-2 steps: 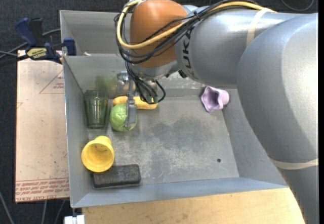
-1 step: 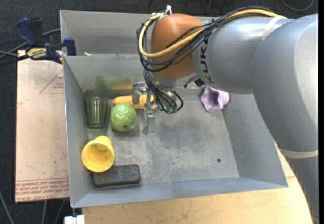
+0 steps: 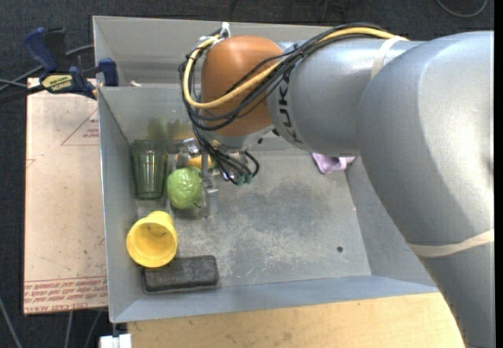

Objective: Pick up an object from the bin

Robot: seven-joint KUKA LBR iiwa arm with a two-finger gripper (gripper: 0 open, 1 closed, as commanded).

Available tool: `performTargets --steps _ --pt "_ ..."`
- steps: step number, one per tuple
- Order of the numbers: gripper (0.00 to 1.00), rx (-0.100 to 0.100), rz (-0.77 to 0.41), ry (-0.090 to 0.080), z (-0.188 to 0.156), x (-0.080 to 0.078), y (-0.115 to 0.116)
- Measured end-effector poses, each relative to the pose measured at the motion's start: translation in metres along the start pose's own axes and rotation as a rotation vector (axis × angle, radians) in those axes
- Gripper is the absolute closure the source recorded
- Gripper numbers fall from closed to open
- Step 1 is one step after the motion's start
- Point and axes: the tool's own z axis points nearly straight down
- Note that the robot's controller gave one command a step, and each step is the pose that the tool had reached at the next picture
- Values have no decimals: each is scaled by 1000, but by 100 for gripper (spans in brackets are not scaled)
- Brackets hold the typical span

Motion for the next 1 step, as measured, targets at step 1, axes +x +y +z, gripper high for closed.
performTargets --steps 1 --pt "100 0 -189 1 23 -28 -3"
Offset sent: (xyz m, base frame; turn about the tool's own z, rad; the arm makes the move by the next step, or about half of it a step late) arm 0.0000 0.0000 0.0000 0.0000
